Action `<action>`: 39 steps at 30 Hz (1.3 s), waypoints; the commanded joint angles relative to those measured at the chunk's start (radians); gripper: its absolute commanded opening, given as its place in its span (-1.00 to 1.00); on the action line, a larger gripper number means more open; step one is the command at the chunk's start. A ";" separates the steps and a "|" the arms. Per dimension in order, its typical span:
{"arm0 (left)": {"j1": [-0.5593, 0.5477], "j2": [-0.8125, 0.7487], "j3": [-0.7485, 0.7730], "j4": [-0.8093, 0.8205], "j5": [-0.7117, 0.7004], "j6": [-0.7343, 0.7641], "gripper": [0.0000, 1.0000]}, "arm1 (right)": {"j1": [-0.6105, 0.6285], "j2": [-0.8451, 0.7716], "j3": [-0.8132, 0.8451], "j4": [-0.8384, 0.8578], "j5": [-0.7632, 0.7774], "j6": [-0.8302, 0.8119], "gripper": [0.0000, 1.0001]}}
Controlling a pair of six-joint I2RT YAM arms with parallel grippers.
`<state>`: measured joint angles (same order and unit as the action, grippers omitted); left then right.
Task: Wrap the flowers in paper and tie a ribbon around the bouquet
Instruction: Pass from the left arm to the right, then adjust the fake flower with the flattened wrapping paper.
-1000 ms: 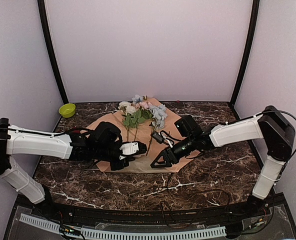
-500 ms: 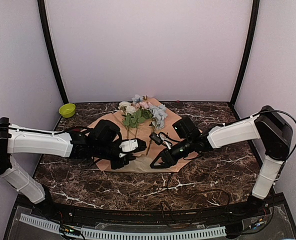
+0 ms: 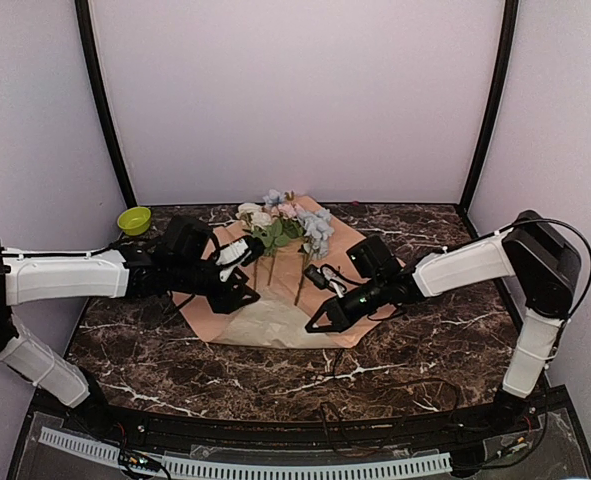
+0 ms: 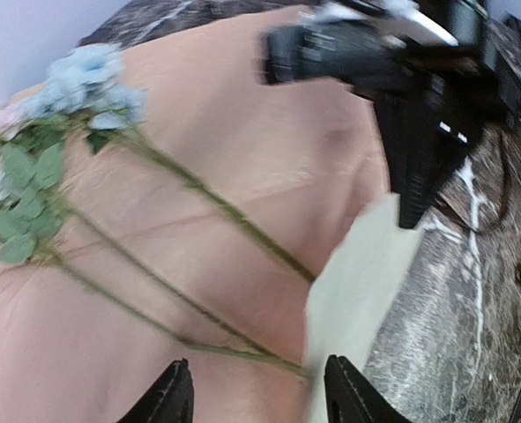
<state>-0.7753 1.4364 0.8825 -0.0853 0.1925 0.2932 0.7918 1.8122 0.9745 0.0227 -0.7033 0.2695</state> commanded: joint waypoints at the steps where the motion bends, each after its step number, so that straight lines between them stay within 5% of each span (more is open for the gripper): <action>1: 0.107 -0.017 0.008 0.029 -0.051 -0.260 -0.02 | -0.003 0.024 -0.020 0.047 -0.001 0.031 -1.00; 11: 0.154 0.334 0.156 -0.115 -0.109 -0.326 -0.50 | 0.003 0.034 -0.023 0.018 -0.002 0.009 -1.00; 29: 0.056 0.523 0.309 -0.120 -0.046 -0.160 -0.50 | 0.004 0.048 0.002 0.017 -0.001 0.037 -1.00; 39: 0.061 0.406 0.300 -0.028 0.068 -0.152 -0.47 | 0.006 0.049 0.012 0.000 0.004 0.036 -1.00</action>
<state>-0.7200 1.9461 1.1908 -0.1501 0.2138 0.1284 0.7918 1.8477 0.9607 0.0212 -0.7033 0.3016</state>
